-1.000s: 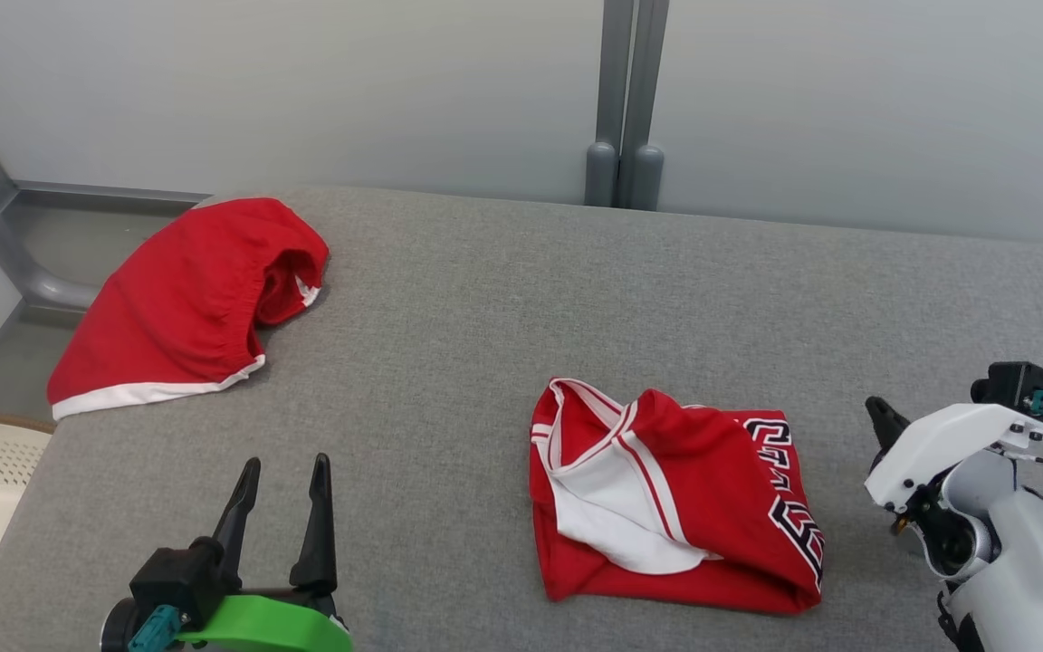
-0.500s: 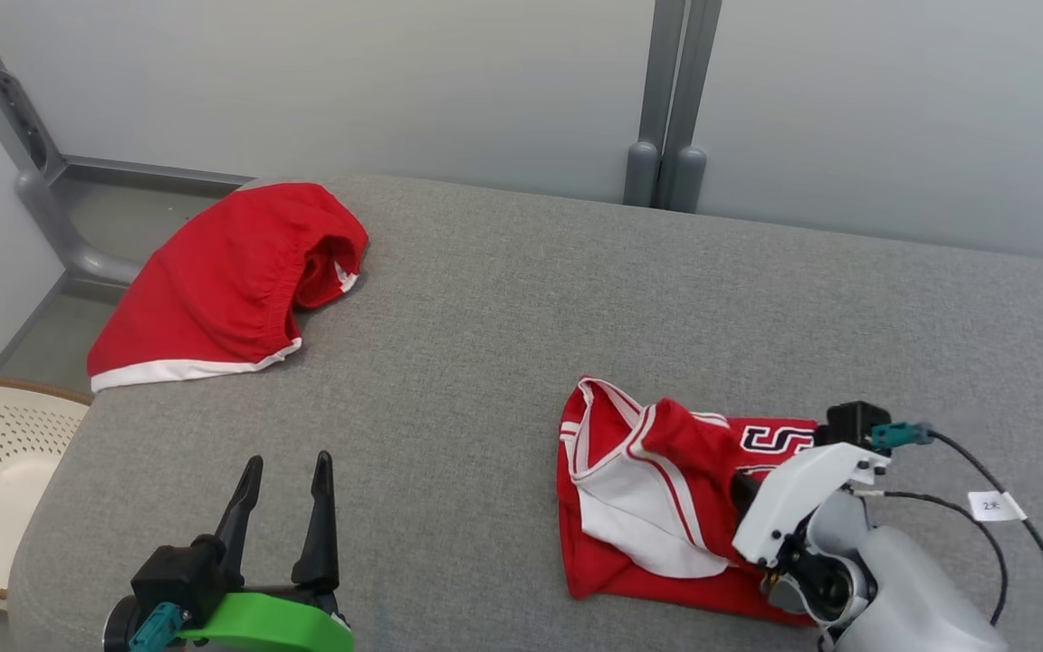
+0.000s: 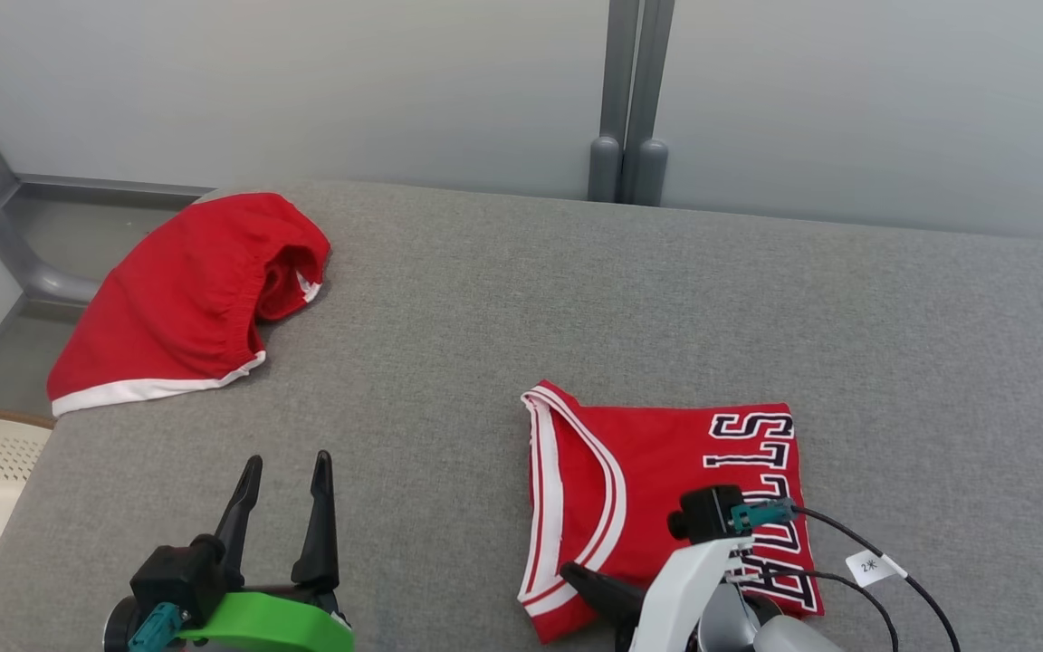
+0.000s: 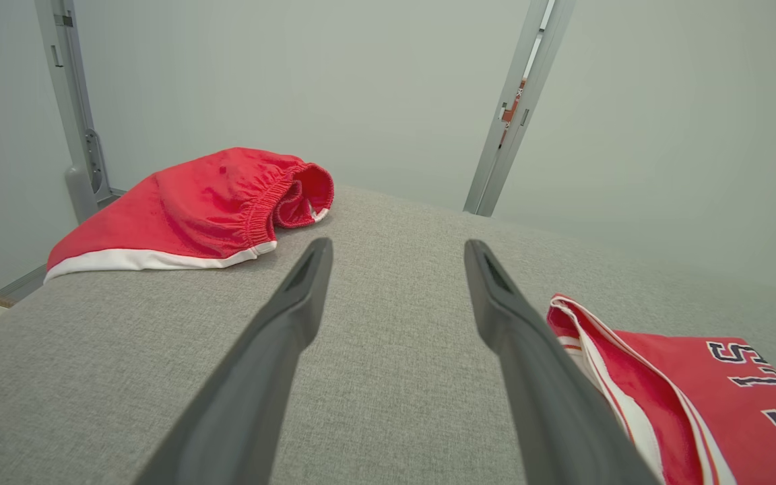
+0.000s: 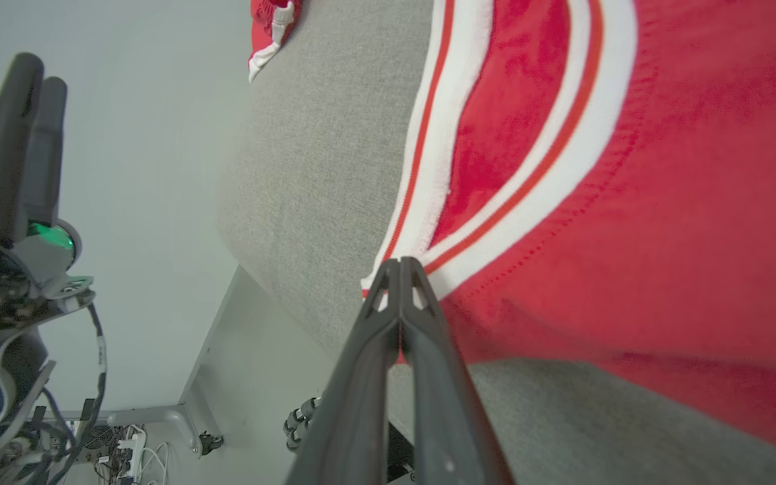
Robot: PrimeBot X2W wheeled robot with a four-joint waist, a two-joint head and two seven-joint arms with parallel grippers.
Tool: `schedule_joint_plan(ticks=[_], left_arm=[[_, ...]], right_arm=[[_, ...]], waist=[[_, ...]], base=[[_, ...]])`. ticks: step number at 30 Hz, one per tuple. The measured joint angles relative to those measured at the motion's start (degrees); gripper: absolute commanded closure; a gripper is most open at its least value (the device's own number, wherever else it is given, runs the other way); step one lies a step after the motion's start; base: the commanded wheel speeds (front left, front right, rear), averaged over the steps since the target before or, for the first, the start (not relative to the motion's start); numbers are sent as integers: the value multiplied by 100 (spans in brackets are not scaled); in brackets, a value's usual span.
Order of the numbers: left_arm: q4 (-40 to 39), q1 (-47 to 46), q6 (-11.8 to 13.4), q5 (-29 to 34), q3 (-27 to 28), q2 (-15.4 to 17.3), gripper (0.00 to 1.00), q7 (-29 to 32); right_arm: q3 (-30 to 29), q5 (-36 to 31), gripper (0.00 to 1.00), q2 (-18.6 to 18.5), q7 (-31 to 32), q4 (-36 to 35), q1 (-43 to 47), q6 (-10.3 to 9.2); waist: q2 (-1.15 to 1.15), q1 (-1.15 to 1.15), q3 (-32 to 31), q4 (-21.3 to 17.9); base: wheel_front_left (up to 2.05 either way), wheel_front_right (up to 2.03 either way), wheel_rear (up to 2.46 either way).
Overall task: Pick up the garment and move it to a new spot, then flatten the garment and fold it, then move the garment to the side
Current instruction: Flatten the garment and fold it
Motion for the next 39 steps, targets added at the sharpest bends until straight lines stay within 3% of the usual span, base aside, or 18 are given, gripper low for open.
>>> schedule_joint_plan(ticks=[10,11,12,13,14,15,24,30,39], left_arm=[[-81,0,10,2,103,0,0,0],[-87,2,11,2,116,0,0,0],[-93,2,11,3,136,0,0,0],[-107,2,12,3,165,0,0,0],[-116,3,13,5,188,0,0,0],[-131,4,18,18,216,0,0,1],[-312,57,46,94,502,-1,0,0],[-427,86,54,145,606,0,0,0],[-487,269,131,53,592,-3,0,0]], right_arm=[[278,198,100,-790,-1260,-973,-313,0],[242,183,94,-854,-1384,-1026,-348,0],[183,134,65,-937,-1541,-1095,-390,0],[108,93,47,-1012,-1680,-1157,-423,0],[58,55,15,-1077,-1774,-1207,-447,0],[-18,-21,0,-1152,-1900,-1272,-477,0],[-1251,-867,0,-1549,-2753,-1699,-408,0],[-2108,-1767,0,-1359,-2855,-1856,115,0],[-2796,-2658,0,-837,-2872,-1532,719,0]], waist=[[0,0,-6,-302],[0,0,-7,-328],[0,0,-11,-360],[0,0,-14,-391],[0,0,-16,-416],[0,0,-19,-448],[0,0,-41,-730],[0,0,-79,-901],[0,0,-94,-1115]], base=[[0,0,0],[0,0,0],[0,0,0],[0,0,0],[0,0,0],[0,0,0],[0,0,0],[0,0,0],[0,0,0]])
